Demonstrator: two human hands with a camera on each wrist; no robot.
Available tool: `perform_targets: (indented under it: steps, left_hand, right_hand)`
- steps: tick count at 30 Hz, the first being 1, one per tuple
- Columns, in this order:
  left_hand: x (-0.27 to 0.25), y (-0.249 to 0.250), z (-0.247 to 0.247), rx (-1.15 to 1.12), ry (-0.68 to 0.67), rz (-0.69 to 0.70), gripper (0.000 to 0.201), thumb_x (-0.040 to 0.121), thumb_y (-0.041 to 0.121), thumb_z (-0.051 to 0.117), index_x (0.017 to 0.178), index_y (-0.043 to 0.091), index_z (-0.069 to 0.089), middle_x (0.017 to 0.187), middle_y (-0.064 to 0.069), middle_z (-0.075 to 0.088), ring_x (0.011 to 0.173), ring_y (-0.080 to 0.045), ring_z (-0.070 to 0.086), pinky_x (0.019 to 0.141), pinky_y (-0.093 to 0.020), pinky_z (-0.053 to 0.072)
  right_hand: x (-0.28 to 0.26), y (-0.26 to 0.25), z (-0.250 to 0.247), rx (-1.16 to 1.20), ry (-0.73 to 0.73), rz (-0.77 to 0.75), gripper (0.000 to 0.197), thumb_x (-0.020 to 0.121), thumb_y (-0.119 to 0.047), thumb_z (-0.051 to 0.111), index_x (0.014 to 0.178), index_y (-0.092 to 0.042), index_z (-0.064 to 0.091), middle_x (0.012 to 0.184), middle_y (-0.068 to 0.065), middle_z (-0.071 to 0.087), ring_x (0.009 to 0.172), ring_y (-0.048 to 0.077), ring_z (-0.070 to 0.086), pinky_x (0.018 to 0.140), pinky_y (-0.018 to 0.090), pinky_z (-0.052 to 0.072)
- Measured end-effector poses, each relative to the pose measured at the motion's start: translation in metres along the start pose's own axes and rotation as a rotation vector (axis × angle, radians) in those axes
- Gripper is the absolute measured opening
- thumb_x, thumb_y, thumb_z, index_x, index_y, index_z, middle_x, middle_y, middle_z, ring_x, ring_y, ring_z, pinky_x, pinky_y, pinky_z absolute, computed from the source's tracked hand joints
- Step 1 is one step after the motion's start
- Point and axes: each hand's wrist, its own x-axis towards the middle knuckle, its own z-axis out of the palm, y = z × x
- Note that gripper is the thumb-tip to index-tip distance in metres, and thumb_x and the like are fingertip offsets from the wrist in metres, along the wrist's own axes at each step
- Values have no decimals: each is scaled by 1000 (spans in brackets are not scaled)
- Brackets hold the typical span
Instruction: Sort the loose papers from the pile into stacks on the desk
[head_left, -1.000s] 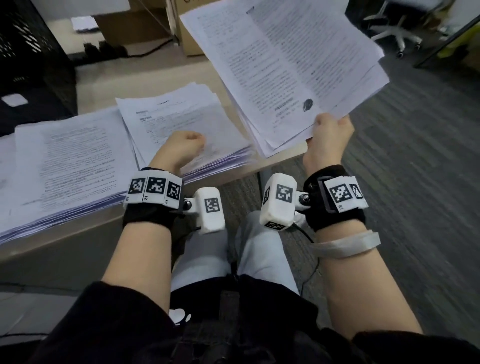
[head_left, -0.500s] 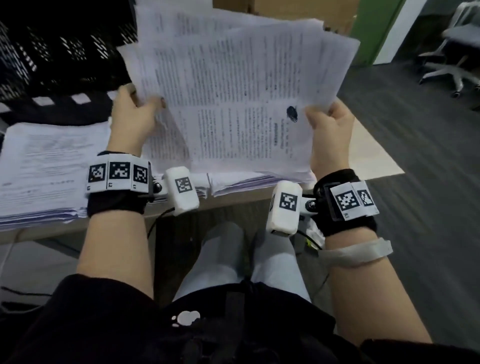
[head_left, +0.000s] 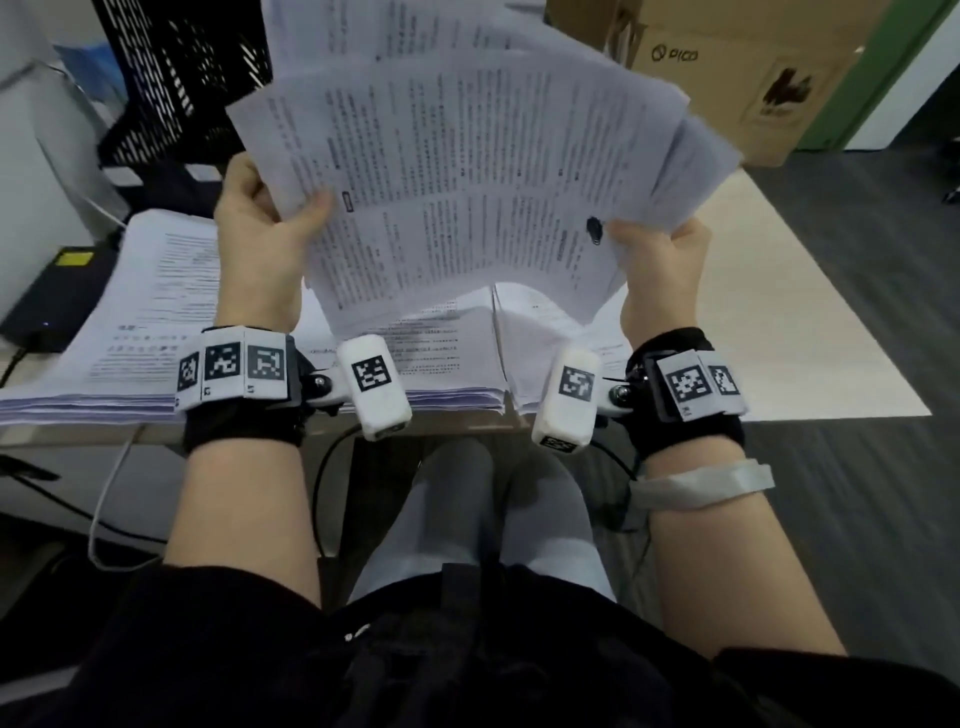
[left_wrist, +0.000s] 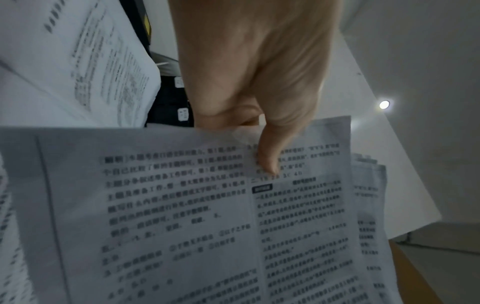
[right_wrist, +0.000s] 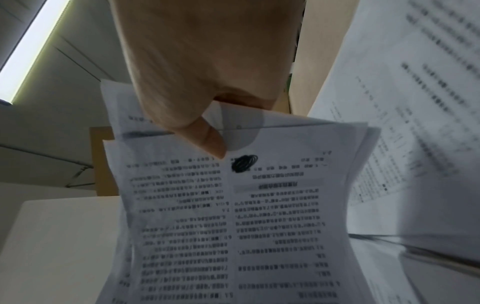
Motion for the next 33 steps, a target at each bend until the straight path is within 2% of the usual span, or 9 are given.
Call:
perform_targets:
  steps: [4,8,11,15,18,22,25,30,33]
  left_hand:
    - [14,12,-2,-25,-34,-1,20,84,4,63,97,16,55,93,13,72,101,-12,66,89,-31,53]
    - [19,13,-2,-47,20,-5,17,85,8,65,97,15,54,93,11,71,96,-9,66,87,-28,53]
    - [16,9,4,4,74,-64,35,83,14,71,105,15,43,102,5,61,93,-4,63,81,-21,55]
    - [13,4,10,43,67,-114,52,77,10,76,116,10,42,109,-1,60,101,-10,63,82,-22,55]
    - [13,-1,3,72,152,-135,58,75,3,75,117,18,38,103,4,59,96,-5,62,77,-20,55]
    - [5,-10,-1,127,49,-267,24,82,7,69,96,21,55,99,7,65,96,-9,64,88,-33,54]
    - [1,-11,-1,120,28,-238,13,88,10,64,85,23,64,93,9,69,87,-7,67,83,-30,54]
    - [2,-6,2,30,78,-129,6,92,16,59,98,17,59,87,14,69,80,3,66,73,-16,53]
    - [-5,-16,4,17,48,-215,40,91,23,61,124,4,49,112,1,66,101,-5,65,87,-23,54]
  right_hand:
    - [12,-7,14,-27,37,-2,16,56,0,55,56,-13,47,54,-5,47,57,10,46,56,20,38]
    - [17,-7,18,-17,27,14,16,56,1,56,57,-14,52,52,-9,54,53,7,52,54,20,43]
    - [12,4,18,-126,-68,62,12,59,-2,58,64,-13,58,58,-6,60,59,11,57,55,20,45]
    - [7,13,21,-179,-130,111,8,63,-5,57,68,-10,55,73,9,53,72,21,48,62,29,40]
    - [8,18,18,-181,-125,125,8,63,-5,54,64,-7,46,64,6,42,59,17,40,54,22,34]
    - [8,25,14,-213,-110,150,22,72,0,57,60,-11,42,57,-1,42,53,9,40,49,15,34]
    - [9,25,16,-193,-113,130,39,85,11,53,58,-16,46,46,-18,48,47,-2,46,48,11,37]
    - [14,20,12,-142,-92,130,32,81,4,59,59,-13,44,47,-15,45,48,5,42,49,16,37]
    - [9,28,12,-186,-181,225,4,70,-10,62,70,-12,58,70,-1,59,71,17,56,63,25,48]
